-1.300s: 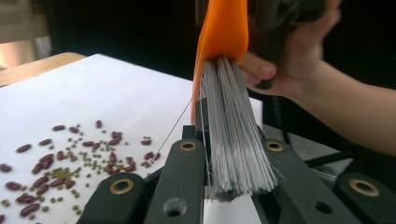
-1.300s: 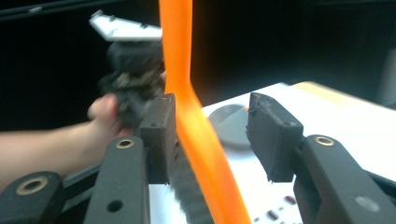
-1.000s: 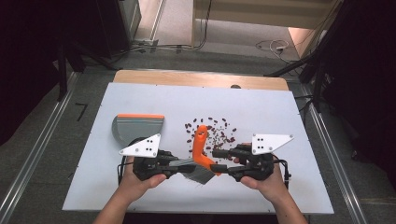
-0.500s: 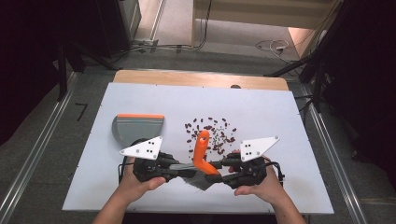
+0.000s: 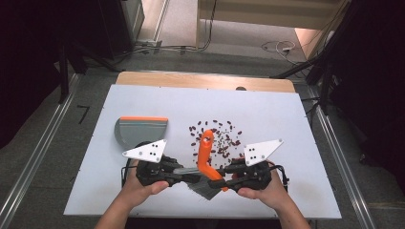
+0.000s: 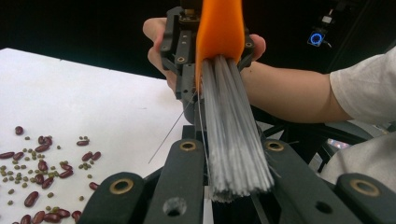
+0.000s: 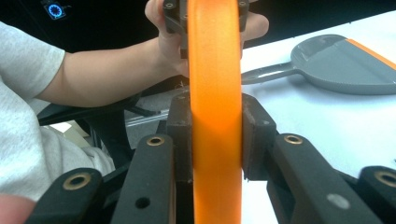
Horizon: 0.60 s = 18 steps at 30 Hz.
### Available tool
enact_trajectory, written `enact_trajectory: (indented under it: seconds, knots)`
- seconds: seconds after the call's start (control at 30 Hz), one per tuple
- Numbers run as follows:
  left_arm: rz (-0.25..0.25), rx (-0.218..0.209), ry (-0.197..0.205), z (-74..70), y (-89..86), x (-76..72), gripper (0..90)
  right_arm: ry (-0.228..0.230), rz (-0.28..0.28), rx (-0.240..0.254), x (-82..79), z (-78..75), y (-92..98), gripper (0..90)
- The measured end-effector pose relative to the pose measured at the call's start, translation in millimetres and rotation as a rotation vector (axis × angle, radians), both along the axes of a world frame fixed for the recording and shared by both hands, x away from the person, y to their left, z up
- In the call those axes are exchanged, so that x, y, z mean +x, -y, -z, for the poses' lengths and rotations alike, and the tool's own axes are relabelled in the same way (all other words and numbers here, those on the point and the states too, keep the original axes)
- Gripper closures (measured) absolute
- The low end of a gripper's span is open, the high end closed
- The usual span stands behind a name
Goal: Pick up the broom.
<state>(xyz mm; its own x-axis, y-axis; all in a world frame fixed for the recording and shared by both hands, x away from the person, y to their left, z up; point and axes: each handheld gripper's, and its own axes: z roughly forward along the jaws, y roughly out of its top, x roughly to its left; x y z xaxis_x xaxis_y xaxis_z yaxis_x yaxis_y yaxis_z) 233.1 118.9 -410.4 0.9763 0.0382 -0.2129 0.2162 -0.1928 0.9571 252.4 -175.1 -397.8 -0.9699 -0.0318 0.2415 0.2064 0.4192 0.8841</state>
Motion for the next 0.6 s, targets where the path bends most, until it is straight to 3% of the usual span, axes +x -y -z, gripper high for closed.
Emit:
enact_trajectory:
  seconds: [0.27,0.37,0.4,0.43,0.47,0.5,0.53,0.57,0.6]
  knots:
    - [-0.009,-0.043,-0.018,2.0,-2.1,1.3,78.9,0.008,0.027,-0.01,-3.0,-4.5,-0.5,69.0]
    - [-0.065,-0.061,-0.033,2.1,-6.8,3.3,62.5,0.009,0.07,-0.025,-2.0,-6.4,0.4,69.0]
    - [-0.116,-0.056,-0.022,2.0,-8.9,2.5,57.0,0.007,0.088,-0.031,-1.0,-6.5,1.6,69.1]
    - [-0.159,-0.053,-0.015,2.3,-10.8,2.1,40.8,0.006,0.114,-0.045,1.4,-6.3,4.9,69.1]
    - [-0.176,-0.058,-0.016,2.6,-13.0,2.5,34.6,0.003,0.138,-0.05,3.4,-6.0,6.6,69.1]
    - [-0.199,-0.062,-0.017,2.9,-14.9,2.7,34.6,0.003,0.138,-0.05,3.4,-6.0,6.6,69.1]
    - [-0.227,-0.056,-0.013,3.1,-16.5,3.0,23.8,0.009,0.184,-0.075,6.3,-6.3,9.8,69.1]
    - [-0.252,-0.045,-0.008,3.6,-17.7,3.3,23.8,0.009,0.184,-0.075,6.3,-6.3,9.8,69.1]
    - [-0.274,-0.038,-0.008,4.4,-18.7,3.6,19.4,0.019,0.219,-0.089,7.2,-6.8,11.2,69.1]
